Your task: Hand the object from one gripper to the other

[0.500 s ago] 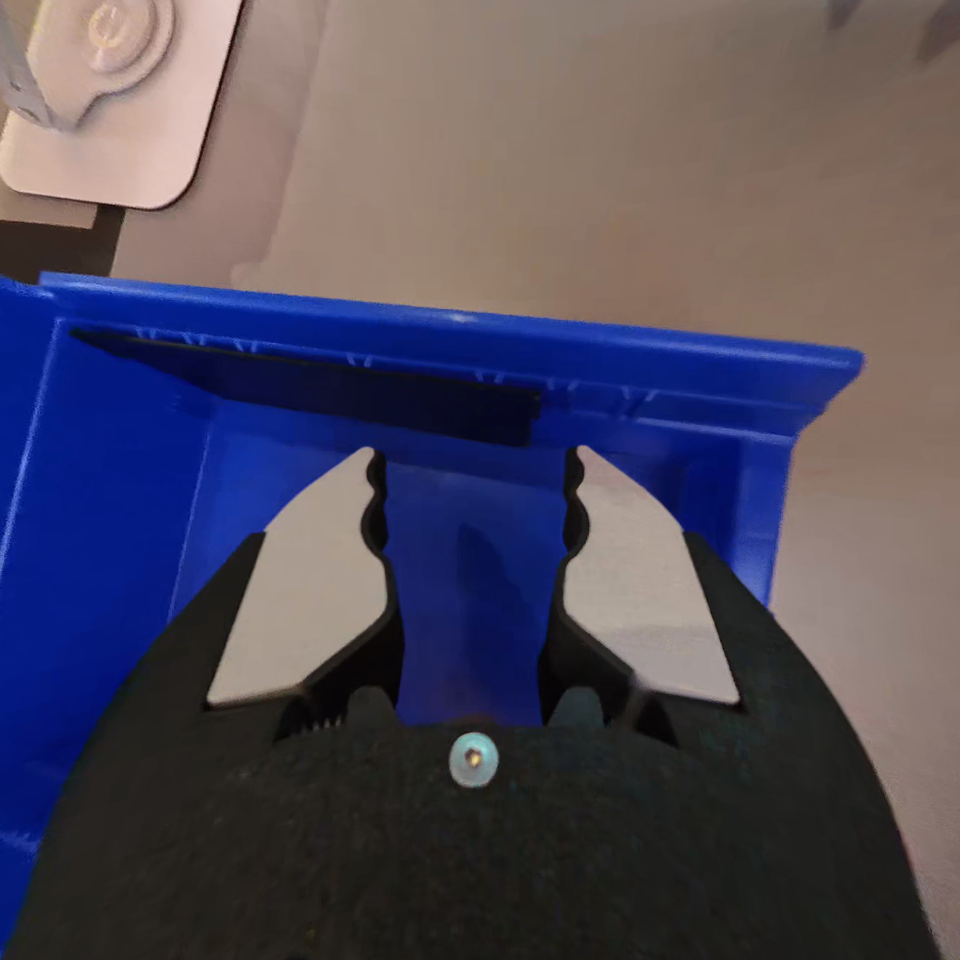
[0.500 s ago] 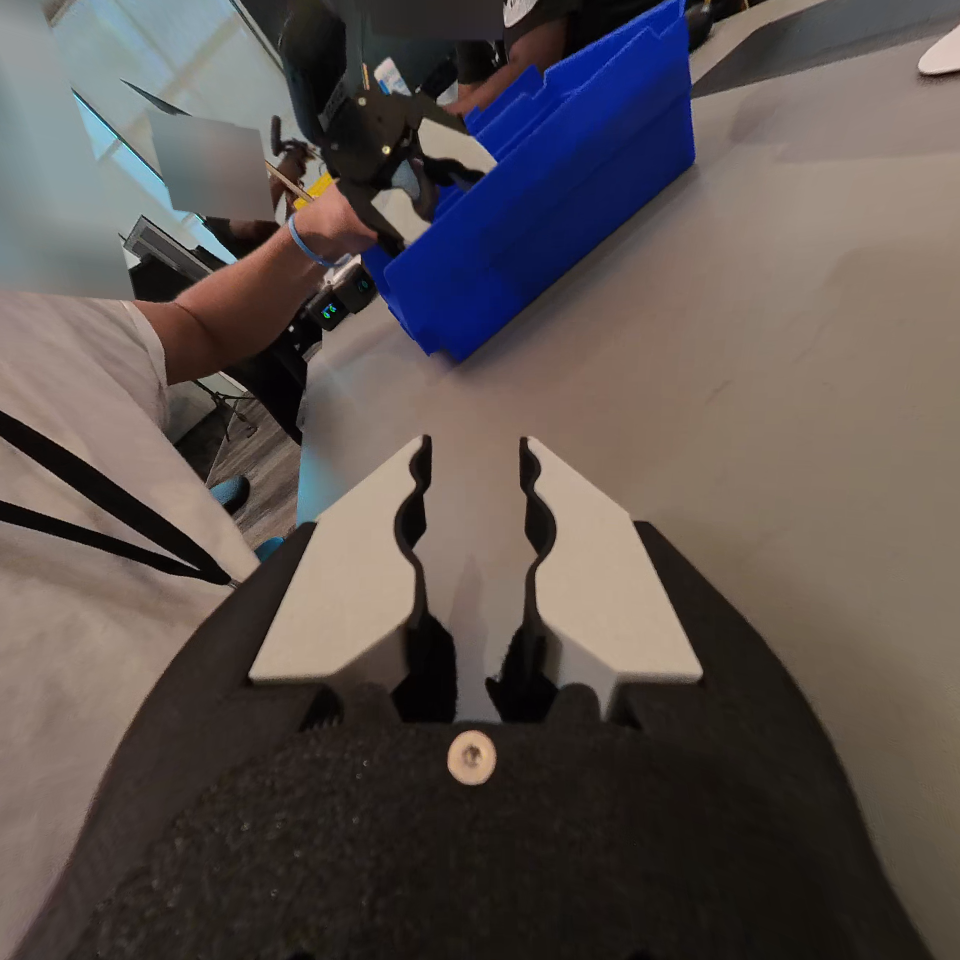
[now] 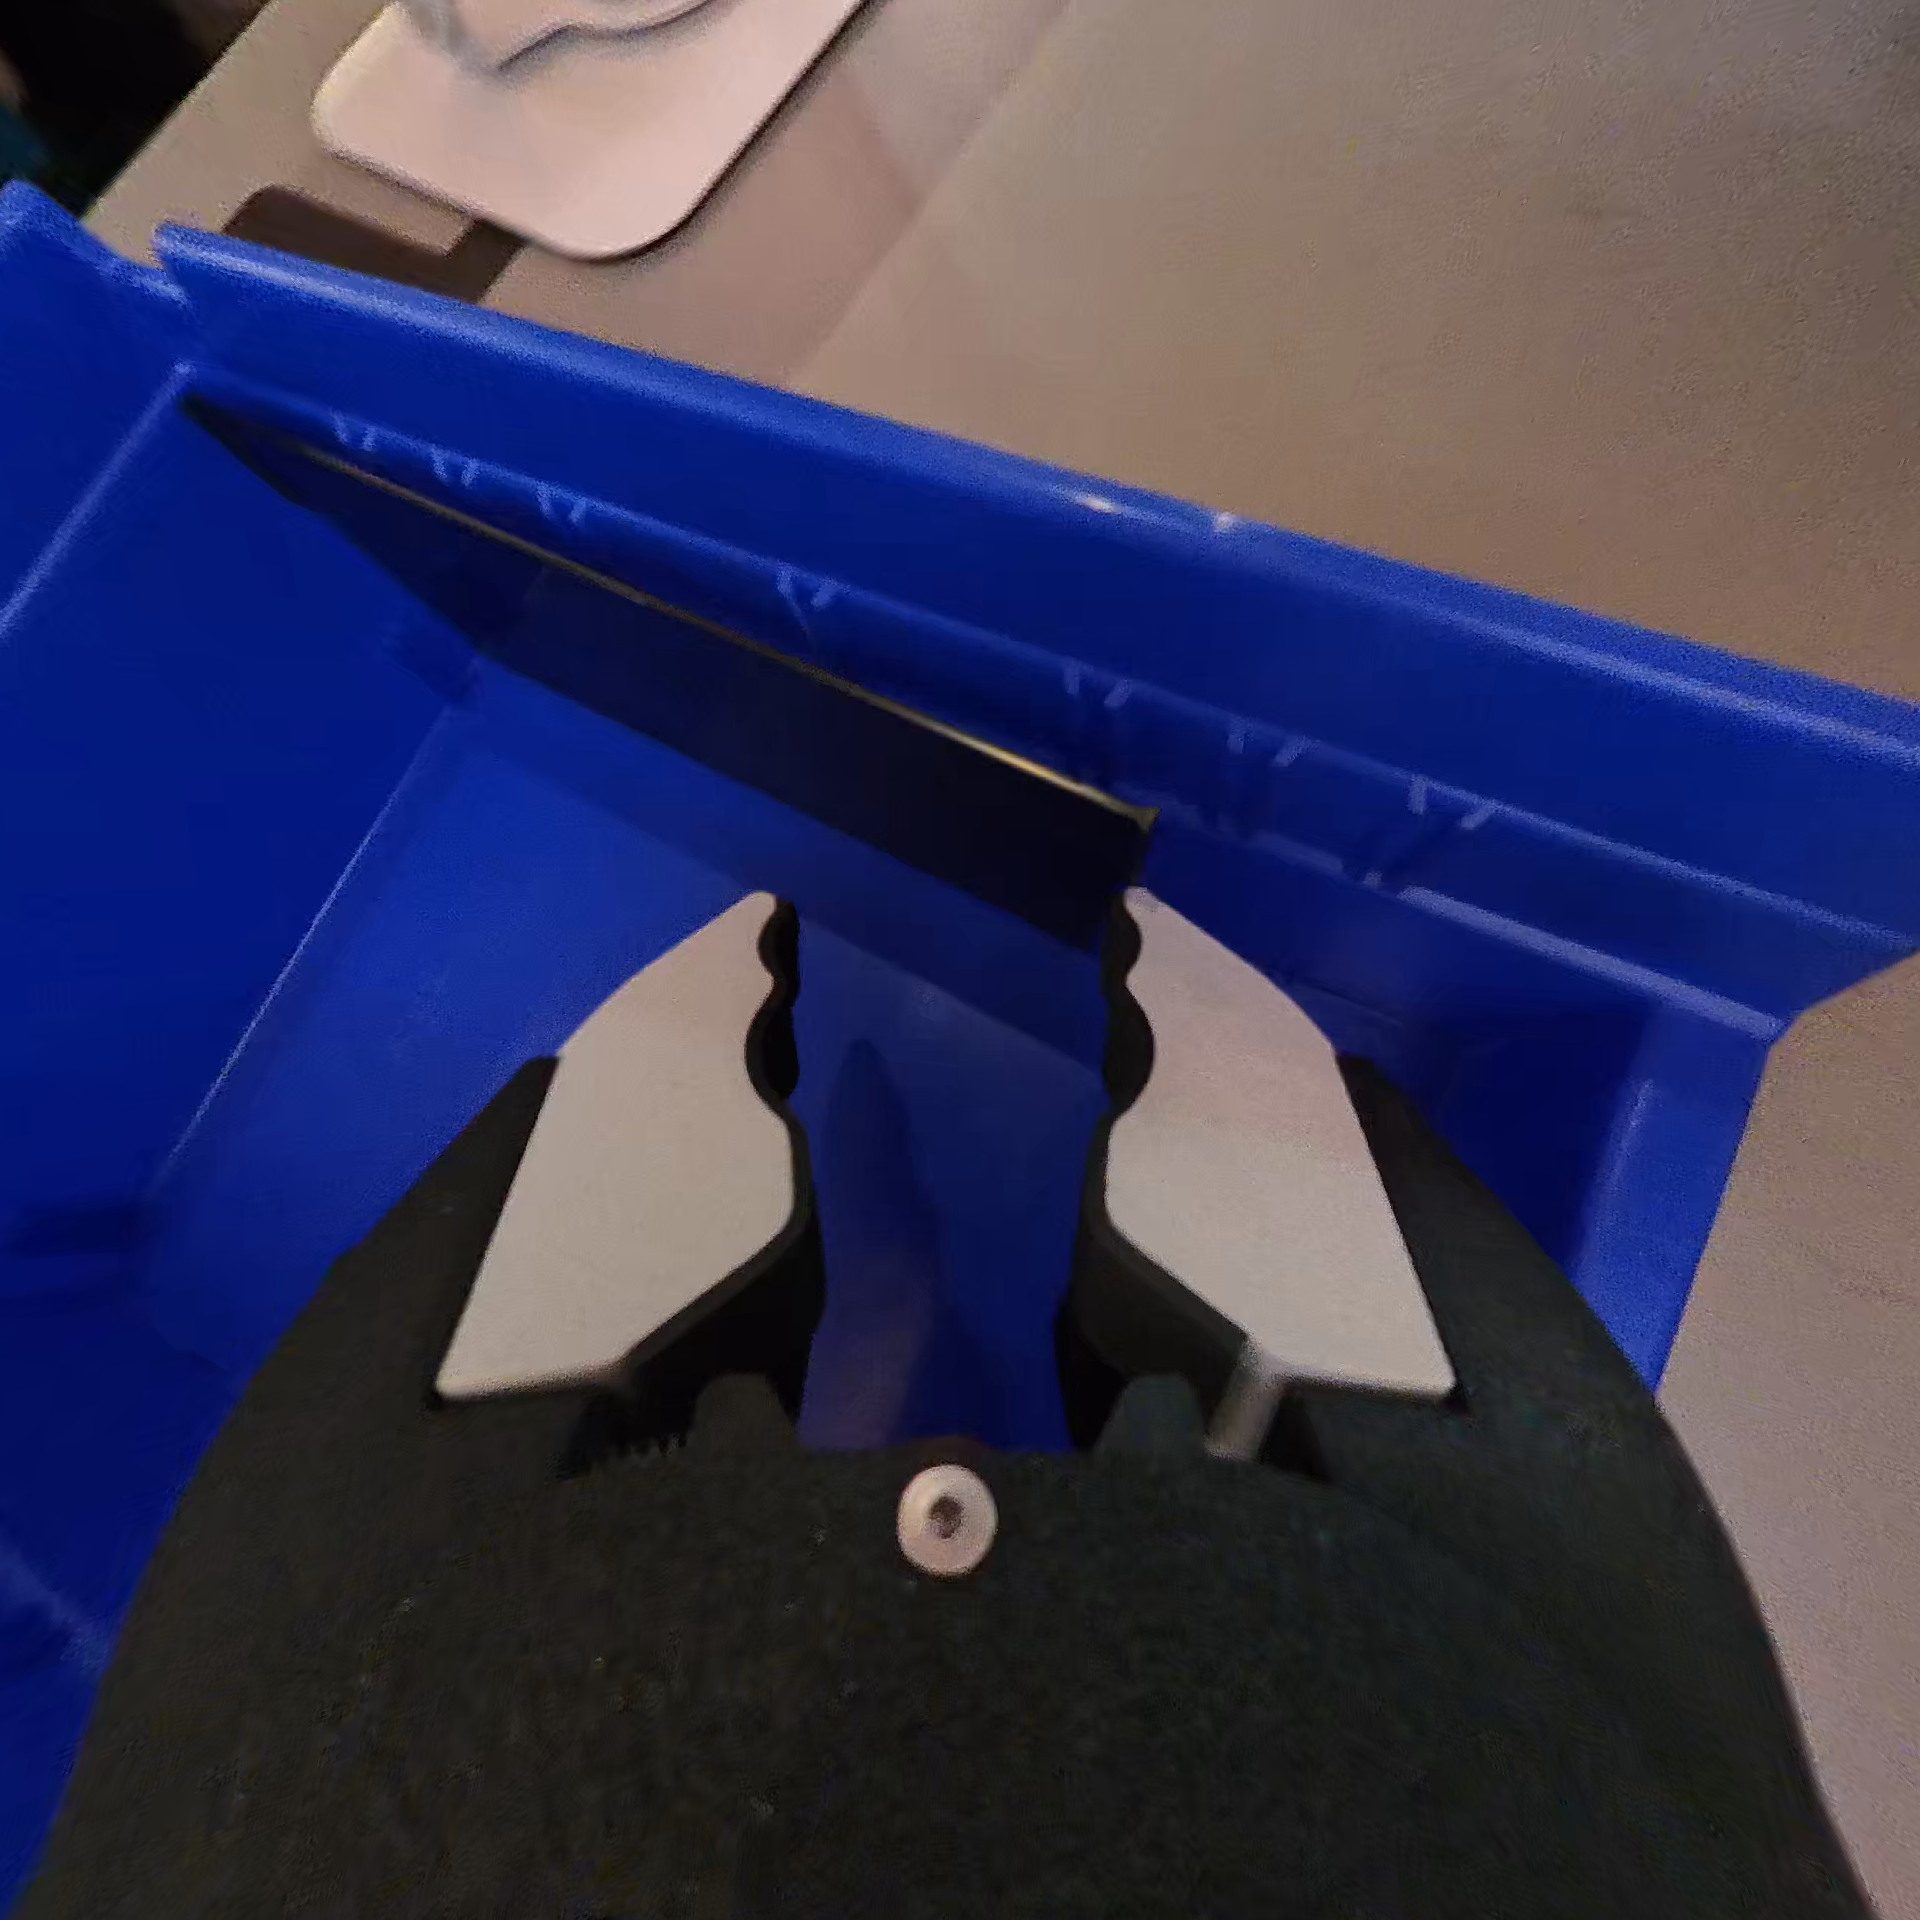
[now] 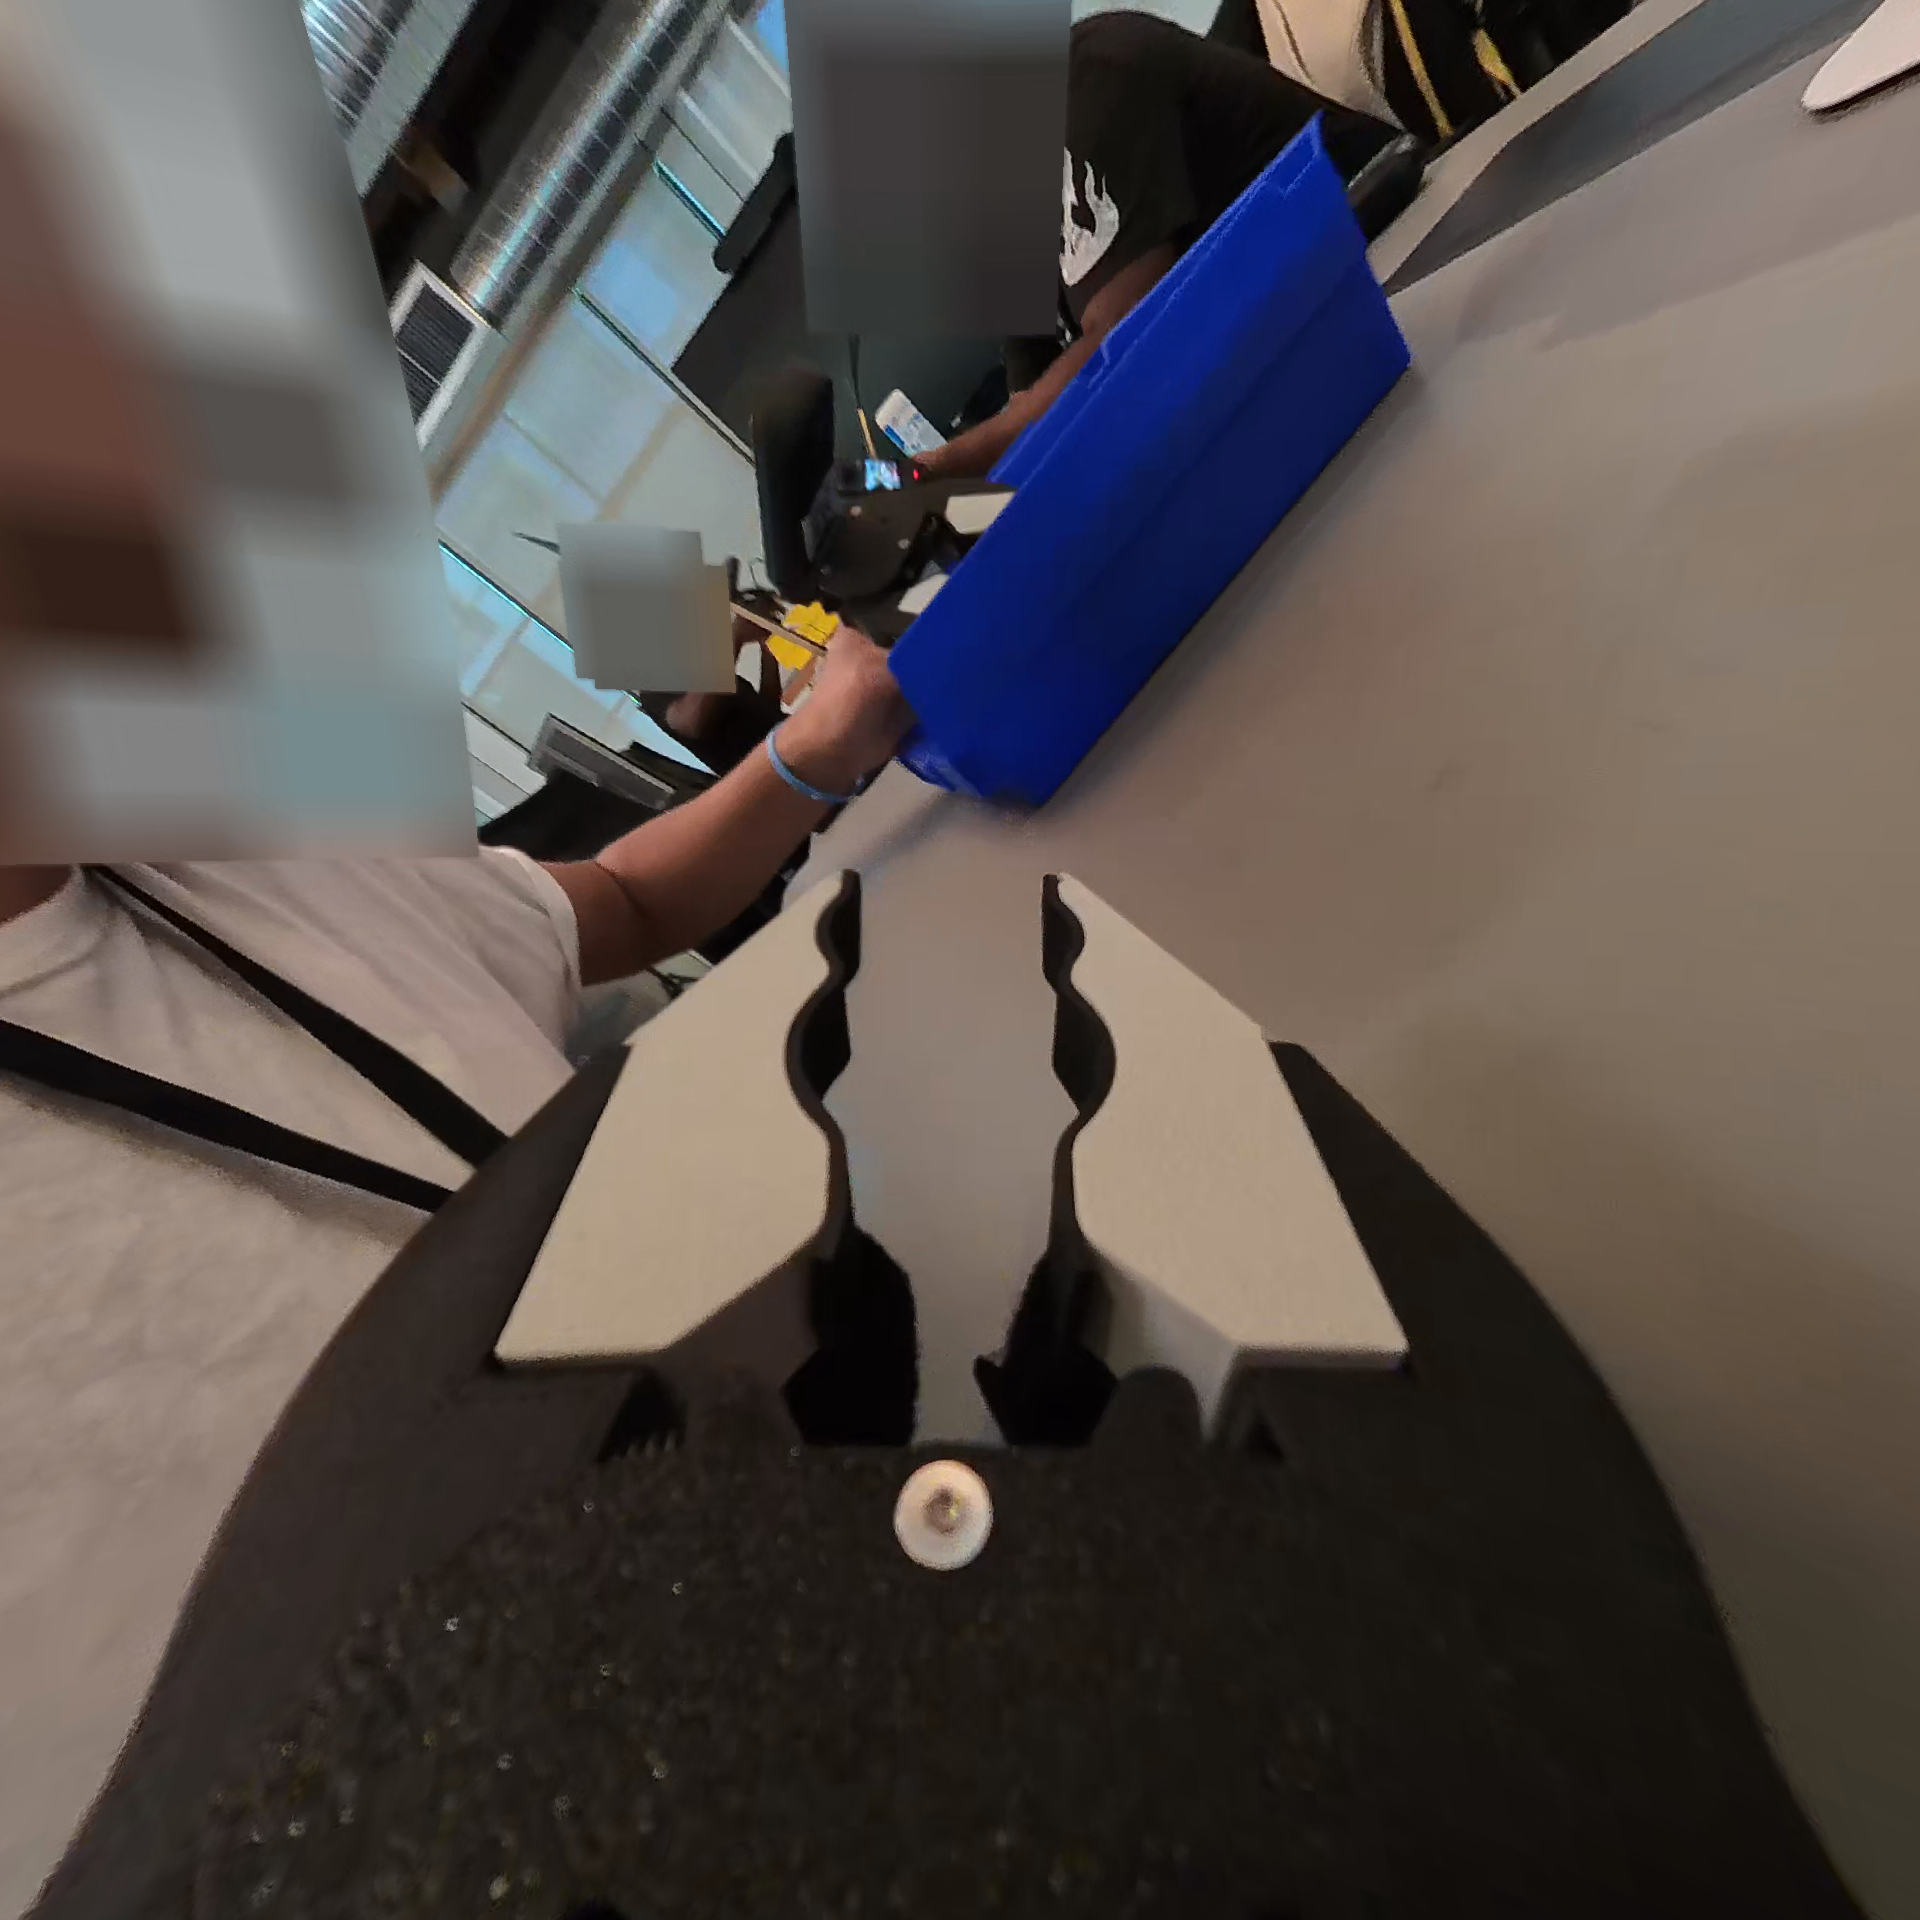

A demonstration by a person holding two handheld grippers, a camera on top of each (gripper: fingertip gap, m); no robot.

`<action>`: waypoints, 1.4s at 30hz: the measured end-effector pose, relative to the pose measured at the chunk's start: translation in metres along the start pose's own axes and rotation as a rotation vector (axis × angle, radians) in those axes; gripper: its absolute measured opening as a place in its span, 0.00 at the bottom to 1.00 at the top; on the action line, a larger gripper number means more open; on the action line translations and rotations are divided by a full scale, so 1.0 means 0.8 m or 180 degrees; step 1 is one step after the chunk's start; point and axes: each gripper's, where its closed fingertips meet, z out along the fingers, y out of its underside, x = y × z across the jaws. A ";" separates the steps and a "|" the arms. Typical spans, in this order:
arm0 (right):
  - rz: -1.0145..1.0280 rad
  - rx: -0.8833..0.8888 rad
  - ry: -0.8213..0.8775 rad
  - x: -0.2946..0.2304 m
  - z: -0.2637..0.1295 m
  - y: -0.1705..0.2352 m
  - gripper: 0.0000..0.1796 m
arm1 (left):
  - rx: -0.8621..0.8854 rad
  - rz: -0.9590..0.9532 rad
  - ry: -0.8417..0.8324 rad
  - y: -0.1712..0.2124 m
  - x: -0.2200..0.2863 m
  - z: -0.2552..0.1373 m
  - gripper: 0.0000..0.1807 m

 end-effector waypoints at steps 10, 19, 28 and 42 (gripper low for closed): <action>0.0096 0.0034 -0.0093 -0.005 -0.003 0.000 0.21 | 0.0016 -0.0296 -0.1190 0.011 -0.050 -0.035 0.20; 0.0116 0.0026 -0.0121 -0.010 -0.003 0.004 0.22 | 0.0319 -0.1087 -0.1378 -0.004 -0.073 -0.066 0.09; 0.0168 -0.0013 -0.0202 -0.019 -0.003 0.009 0.22 | 0.0236 -0.1516 -0.1764 -0.036 -0.108 -0.147 0.04; 0.0264 -0.0094 -0.0433 -0.047 -0.007 0.014 0.22 | -0.1900 0.0799 -0.0439 0.034 -0.129 -0.032 0.54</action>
